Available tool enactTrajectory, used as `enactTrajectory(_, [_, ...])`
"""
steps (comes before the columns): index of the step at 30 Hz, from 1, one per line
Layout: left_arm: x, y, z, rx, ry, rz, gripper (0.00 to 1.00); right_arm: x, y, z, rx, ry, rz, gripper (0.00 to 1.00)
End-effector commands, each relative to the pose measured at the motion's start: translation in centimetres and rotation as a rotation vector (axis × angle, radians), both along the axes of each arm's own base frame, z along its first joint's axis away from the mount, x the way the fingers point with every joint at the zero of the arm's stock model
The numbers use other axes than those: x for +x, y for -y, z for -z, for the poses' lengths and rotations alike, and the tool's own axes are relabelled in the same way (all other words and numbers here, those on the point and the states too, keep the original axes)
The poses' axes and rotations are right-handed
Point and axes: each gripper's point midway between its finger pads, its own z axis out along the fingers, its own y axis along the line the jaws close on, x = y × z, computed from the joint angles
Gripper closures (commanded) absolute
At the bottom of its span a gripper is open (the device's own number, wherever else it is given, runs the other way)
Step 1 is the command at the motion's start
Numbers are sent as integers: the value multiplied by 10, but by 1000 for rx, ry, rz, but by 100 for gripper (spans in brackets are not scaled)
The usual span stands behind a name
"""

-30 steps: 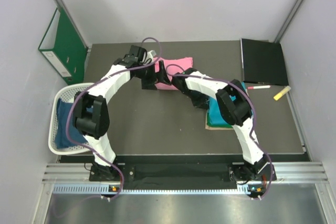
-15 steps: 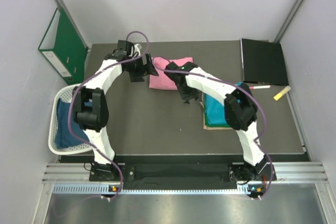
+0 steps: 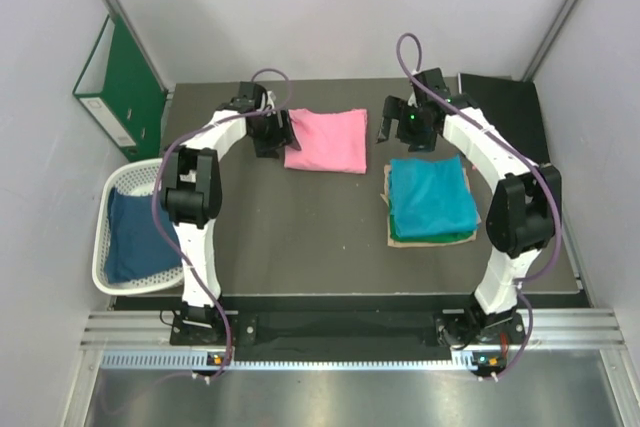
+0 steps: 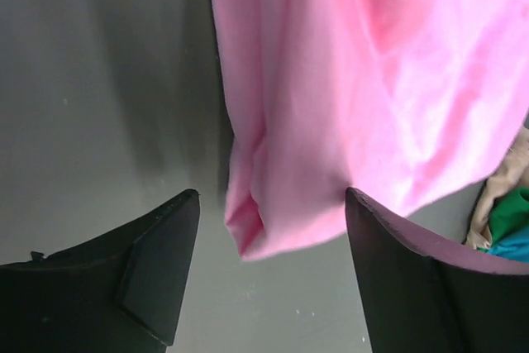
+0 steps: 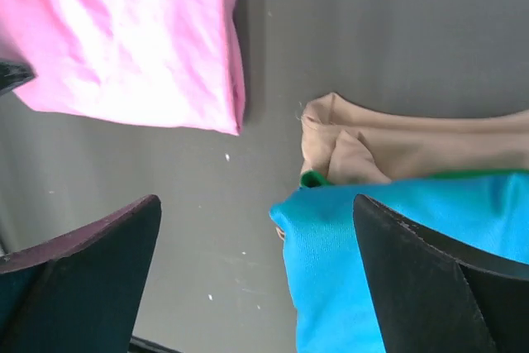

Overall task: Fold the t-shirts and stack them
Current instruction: Put the neatly folded tshirt into the corner of the board with the right arm

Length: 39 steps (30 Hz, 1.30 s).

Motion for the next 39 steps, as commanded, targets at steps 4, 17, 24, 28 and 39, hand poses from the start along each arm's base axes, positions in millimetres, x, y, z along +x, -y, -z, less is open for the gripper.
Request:
enactTrajectory(4, [29, 2, 13, -7, 22, -41, 20, 29, -53, -26, 179, 97, -176, 1])
enactTrajectory(17, [11, 13, 47, -30, -79, -25, 100, 53, -62, 62, 335, -72, -119, 0])
enactTrajectory(24, [0, 2, 47, 12, -93, -40, 100, 74, -72, 90, 373, -99, -81, 0])
enactTrajectory(28, [-4, 5, 52, -8, -116, -34, 100, 82, -73, 111, 374, -123, -40, 0])
enactTrajectory(39, [-1, 8, 40, -24, -97, -23, 100, 104, -90, 143, 374, -160, 18, 27])
